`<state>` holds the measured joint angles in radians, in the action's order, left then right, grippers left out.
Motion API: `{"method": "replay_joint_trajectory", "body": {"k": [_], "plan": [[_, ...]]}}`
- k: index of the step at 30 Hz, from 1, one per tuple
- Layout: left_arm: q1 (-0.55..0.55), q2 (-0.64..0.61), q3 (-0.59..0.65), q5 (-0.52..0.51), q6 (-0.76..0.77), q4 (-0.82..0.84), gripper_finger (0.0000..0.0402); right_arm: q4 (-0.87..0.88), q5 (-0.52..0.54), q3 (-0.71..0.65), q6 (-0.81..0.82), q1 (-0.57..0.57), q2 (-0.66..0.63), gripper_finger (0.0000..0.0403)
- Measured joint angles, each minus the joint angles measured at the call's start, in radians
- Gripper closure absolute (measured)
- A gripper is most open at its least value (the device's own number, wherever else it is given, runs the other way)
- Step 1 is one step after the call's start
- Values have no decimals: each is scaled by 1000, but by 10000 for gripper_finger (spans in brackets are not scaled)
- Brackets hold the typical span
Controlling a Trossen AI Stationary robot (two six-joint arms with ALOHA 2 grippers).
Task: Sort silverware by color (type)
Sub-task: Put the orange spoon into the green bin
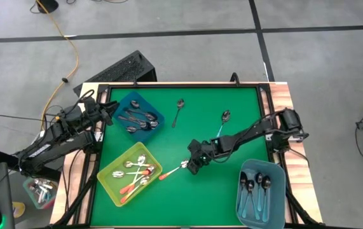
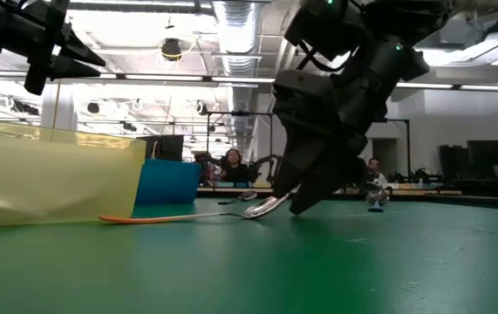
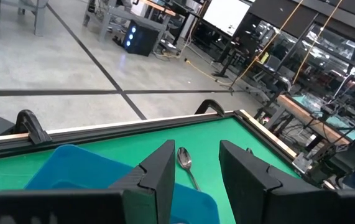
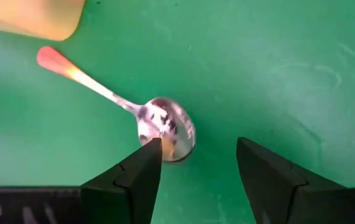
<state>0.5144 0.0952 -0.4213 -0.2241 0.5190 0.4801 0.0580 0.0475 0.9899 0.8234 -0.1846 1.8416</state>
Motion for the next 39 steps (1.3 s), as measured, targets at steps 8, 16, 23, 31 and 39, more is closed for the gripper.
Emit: {"method": "replay_joint_trajectory", "body": {"k": [8, 16, 23, 31, 39], "plan": [[0, 0, 0, 0, 0, 0, 292, -6, 28, 0, 19, -10, 0, 202], [0, 0, 0, 0, 1, 0, 292, -10, 33, 0, 48, -3, 15, 264], [0, 0, 0, 0, 1, 0, 292, -30, 33, 1, 51, -3, 33, 326], [0, 0, 0, 0, 5, 0, 292, -56, 25, 2, 37, -4, 32, 394], [0, 0, 0, 0, 6, 0, 292, -41, 20, 1, 39, -4, 20, 398]]}}
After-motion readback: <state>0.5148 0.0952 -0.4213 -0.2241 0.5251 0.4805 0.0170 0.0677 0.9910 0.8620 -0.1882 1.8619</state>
